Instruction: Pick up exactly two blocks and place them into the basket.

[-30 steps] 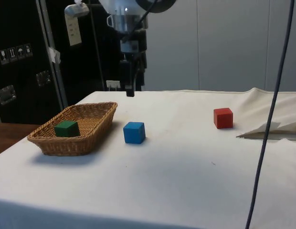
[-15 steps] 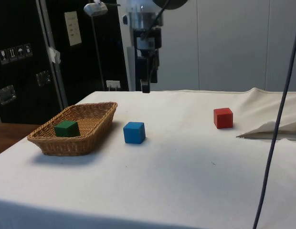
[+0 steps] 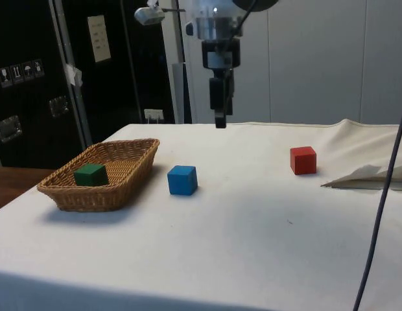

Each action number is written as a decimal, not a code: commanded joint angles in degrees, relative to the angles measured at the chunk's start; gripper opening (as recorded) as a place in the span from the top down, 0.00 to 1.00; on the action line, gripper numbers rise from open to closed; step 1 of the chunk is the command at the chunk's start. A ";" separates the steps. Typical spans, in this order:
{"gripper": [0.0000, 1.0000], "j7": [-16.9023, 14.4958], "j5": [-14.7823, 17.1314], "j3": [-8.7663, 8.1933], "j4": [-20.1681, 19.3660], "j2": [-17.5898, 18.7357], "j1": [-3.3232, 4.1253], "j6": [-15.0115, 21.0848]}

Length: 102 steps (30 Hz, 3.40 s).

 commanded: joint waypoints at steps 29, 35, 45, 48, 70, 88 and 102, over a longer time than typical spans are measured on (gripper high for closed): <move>0.00 -6.42 -7.10 -9.45 -8.25 -1.38 -1.55 3.72; 0.00 -9.85 -7.62 -12.61 -9.34 -0.57 -1.78 5.21; 0.00 -13.24 -8.08 -16.33 -13.64 -0.74 -2.06 9.57; 0.00 -14.04 -8.02 -17.02 -14.61 -0.80 -2.12 10.54; 0.00 -25.21 -6.02 -23.72 -21.66 -0.80 -1.38 17.88; 0.00 -29.34 -3.55 -23.66 -23.32 -0.17 -0.97 21.14; 0.00 -30.14 -3.50 -23.03 -24.06 0.00 -0.57 23.61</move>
